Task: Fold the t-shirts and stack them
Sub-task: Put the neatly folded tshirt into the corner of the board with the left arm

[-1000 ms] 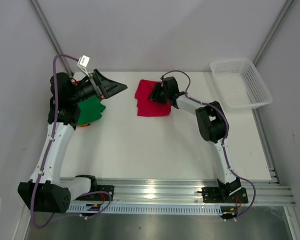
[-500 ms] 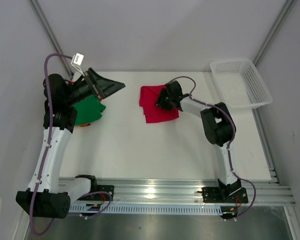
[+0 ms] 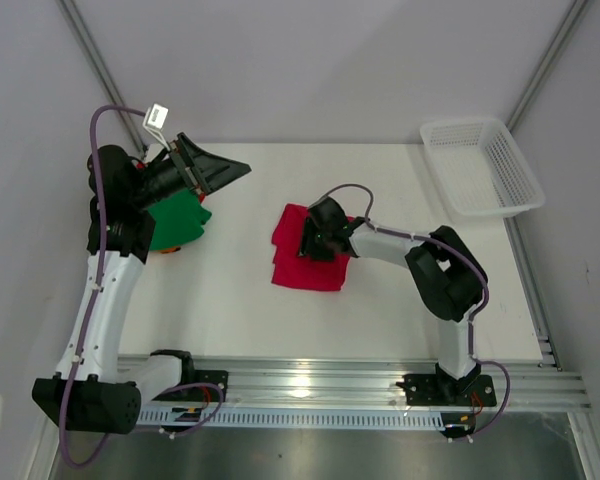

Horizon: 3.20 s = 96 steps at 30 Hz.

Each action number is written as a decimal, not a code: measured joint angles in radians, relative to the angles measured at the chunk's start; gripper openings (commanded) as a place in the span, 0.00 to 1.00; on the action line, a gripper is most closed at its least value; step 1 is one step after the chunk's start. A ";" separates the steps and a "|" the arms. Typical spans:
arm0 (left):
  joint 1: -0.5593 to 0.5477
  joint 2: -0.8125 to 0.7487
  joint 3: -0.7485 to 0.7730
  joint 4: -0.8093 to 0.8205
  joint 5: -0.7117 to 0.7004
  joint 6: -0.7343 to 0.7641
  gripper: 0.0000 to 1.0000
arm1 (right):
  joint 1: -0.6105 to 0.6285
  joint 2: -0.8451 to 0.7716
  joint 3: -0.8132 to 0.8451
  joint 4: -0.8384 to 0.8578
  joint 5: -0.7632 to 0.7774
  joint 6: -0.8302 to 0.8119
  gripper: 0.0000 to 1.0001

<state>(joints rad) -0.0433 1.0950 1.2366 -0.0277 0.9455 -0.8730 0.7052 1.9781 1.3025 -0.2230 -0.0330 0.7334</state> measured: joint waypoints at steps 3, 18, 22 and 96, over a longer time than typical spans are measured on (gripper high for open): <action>0.000 0.008 0.000 0.000 0.000 -0.002 1.00 | 0.045 -0.013 -0.009 -0.021 0.028 -0.002 0.50; 0.000 0.011 -0.037 0.021 0.001 -0.002 1.00 | 0.070 -0.130 0.010 -0.075 0.123 -0.122 0.51; 0.000 0.012 -0.064 0.026 0.001 -0.002 1.00 | 0.069 -0.165 0.071 -0.049 0.122 -0.169 0.52; 0.032 0.016 -0.203 0.063 0.030 0.000 0.99 | 0.104 -0.248 -0.294 -0.114 0.238 0.095 0.50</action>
<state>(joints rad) -0.0116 1.1107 1.0332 0.0357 0.9756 -0.8730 0.8093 1.7298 1.0080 -0.3374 0.2047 0.8288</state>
